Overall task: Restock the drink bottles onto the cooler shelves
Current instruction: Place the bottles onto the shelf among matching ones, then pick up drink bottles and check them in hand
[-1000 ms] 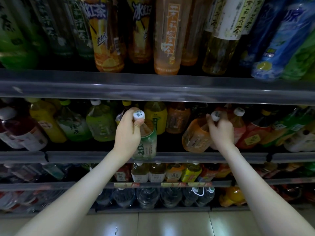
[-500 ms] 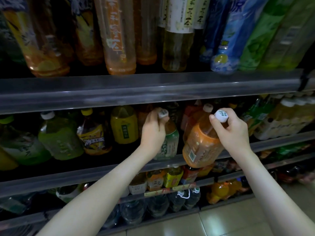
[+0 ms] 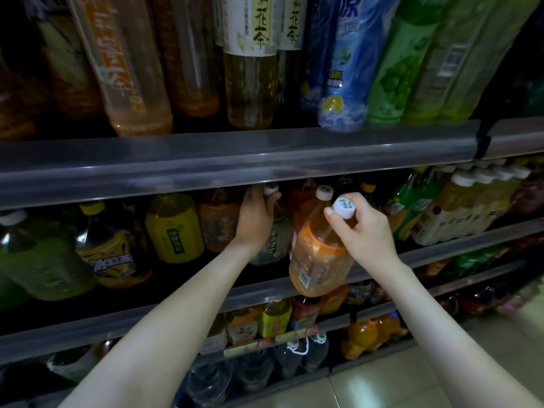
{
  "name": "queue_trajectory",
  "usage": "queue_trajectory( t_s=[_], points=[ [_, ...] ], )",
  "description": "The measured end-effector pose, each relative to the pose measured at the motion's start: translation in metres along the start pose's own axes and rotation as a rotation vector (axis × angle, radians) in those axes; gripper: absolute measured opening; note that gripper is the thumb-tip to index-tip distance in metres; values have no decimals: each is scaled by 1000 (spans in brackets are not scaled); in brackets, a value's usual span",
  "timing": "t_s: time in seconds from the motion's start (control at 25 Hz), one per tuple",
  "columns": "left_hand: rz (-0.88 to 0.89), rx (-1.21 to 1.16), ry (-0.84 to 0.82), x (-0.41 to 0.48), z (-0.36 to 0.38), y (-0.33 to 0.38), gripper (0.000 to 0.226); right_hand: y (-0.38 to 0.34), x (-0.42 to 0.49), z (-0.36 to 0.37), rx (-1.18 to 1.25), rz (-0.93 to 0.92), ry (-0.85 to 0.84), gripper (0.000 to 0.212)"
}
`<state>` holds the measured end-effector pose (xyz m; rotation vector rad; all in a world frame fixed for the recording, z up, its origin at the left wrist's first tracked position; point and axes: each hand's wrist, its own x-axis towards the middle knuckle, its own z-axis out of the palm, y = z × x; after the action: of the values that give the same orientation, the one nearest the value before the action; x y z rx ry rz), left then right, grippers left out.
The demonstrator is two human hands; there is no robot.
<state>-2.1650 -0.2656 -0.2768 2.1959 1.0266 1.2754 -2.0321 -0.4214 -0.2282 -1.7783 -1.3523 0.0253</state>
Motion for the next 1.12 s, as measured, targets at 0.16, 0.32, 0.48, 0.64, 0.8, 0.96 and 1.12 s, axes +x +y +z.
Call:
queue_trajectory(
  t_s=[0.16,0.32,0.48,0.64,0.8,0.96,1.12],
  points=[
    [-32,115,-372,-7,-21,-14,78,-6,4,15,3,-7,-2,24],
    [77,77,-304,-56,-63,-26,51,-26,0,42,79,-12,0,30],
    [81,70,-383,-90,-92,-29,75,-56,1,79,140,-36,1,32],
    [-19,222,-289,-90,-104,-40,96,-79,8,121,115,-115,35,36],
    [-86,243,-340,-83,-111,-57,94,-86,12,146,172,-88,-53,38],
    [-205,239,-477,-71,-119,-64,92,-86,23,156,231,106,-359,52],
    [-252,356,-500,-66,-122,-60,87,-73,14,163,-42,-47,-440,103]
  ],
)
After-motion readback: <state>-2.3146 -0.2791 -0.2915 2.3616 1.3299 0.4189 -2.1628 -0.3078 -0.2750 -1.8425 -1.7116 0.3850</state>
